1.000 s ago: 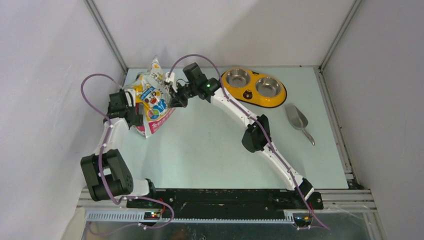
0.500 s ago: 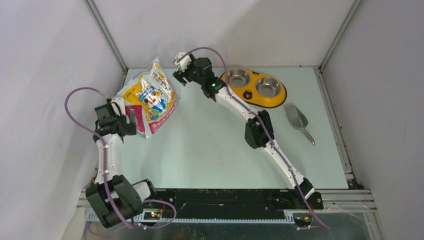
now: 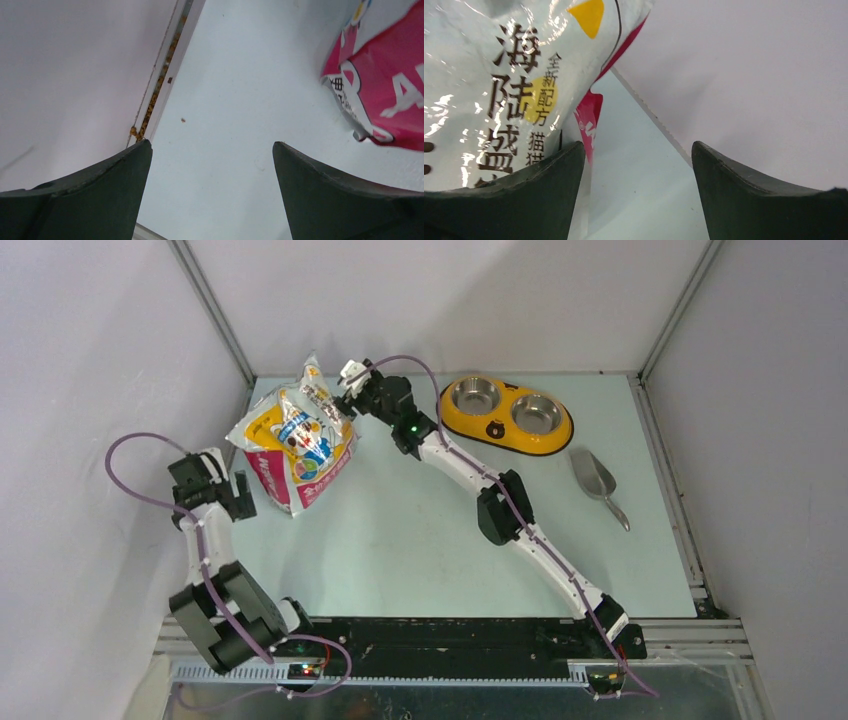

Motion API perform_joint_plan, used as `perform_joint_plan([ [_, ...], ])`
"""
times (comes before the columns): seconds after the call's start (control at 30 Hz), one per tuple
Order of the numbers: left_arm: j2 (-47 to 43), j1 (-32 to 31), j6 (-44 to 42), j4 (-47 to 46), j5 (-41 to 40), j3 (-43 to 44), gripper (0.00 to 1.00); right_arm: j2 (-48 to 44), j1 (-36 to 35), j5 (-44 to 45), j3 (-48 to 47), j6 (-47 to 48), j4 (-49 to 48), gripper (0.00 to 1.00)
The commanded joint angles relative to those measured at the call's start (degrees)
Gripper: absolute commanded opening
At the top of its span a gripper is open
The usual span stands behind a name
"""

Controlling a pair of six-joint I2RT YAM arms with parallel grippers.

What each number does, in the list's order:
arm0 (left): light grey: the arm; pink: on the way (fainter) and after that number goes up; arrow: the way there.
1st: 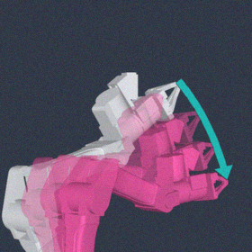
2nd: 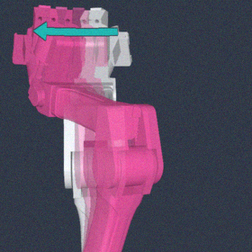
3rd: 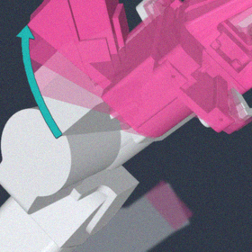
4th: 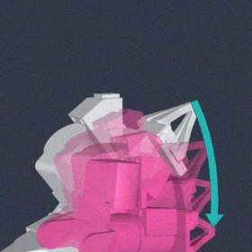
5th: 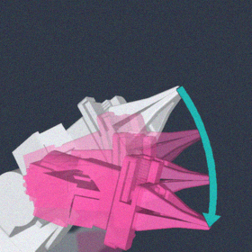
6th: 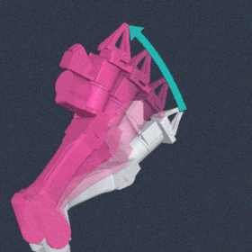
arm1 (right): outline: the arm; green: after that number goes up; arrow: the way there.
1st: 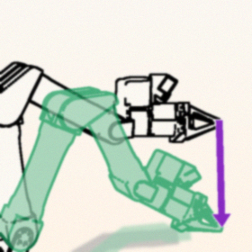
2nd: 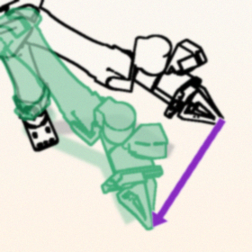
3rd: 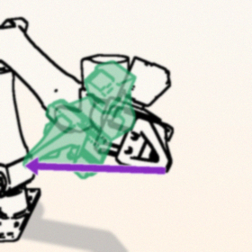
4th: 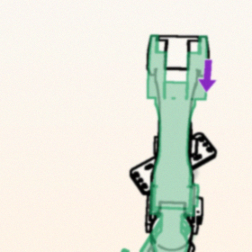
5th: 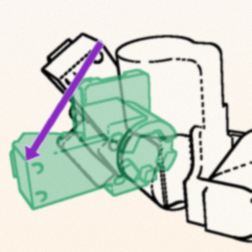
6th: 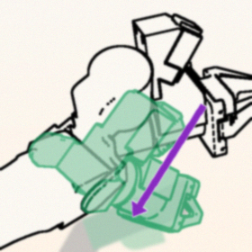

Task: Serve the pet food
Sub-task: Move the pet food bag to the center of the board.

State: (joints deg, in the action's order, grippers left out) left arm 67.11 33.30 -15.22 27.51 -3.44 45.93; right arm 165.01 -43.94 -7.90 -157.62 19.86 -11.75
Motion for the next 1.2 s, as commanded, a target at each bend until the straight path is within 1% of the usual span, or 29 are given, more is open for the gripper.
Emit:
perform_joint_plan([
  [0.0, 4.69, 0.19, 4.83, -4.20, -1.20, 5.26, 0.98, 0.26, -0.23, -8.97, -5.23, -3.92, 4.00, 0.81],
  [0.13, 12.00, -1.66, 7.71, -4.61, -2.02, 9.94, 0.98, 0.40, 0.25, -13.71, -6.38, -4.87, 7.70, 0.80],
  [0.3, 17.63, -7.93, 9.06, -4.86, -5.52, 13.99, 0.98, 0.88, 0.75, -19.37, -7.56, -5.58, 12.43, 0.79],
  [0.4, 20.99, -9.92, 10.54, -4.00, -6.28, 16.96, 0.98, 1.01, 1.02, -22.15, -8.01, -6.79, 15.46, 0.79],
  [0.6, 24.42, -13.28, 9.78, -3.42, -6.21, 19.48, 0.98, 1.30, 1.93, -31.95, -9.73, -10.77, 18.33, 0.79],
  [0.73, 25.92, -14.96, 9.16, -3.26, -4.63, 20.86, 0.98, 1.83, 2.24, -37.43, -10.76, -13.11, 19.06, 0.79],
  [0.97, 27.51, -17.63, 7.19, -2.00, -1.71, 24.70, 0.98, 2.00, 3.54, -44.77, -10.80, -18.70, 18.19, 0.79],
  [1.17, 31.38, -22.43, 5.43, -0.09, -1.81, 29.41, 0.98, 1.94, 4.94, -47.97, -10.04, -22.60, 17.36, 0.79],
])
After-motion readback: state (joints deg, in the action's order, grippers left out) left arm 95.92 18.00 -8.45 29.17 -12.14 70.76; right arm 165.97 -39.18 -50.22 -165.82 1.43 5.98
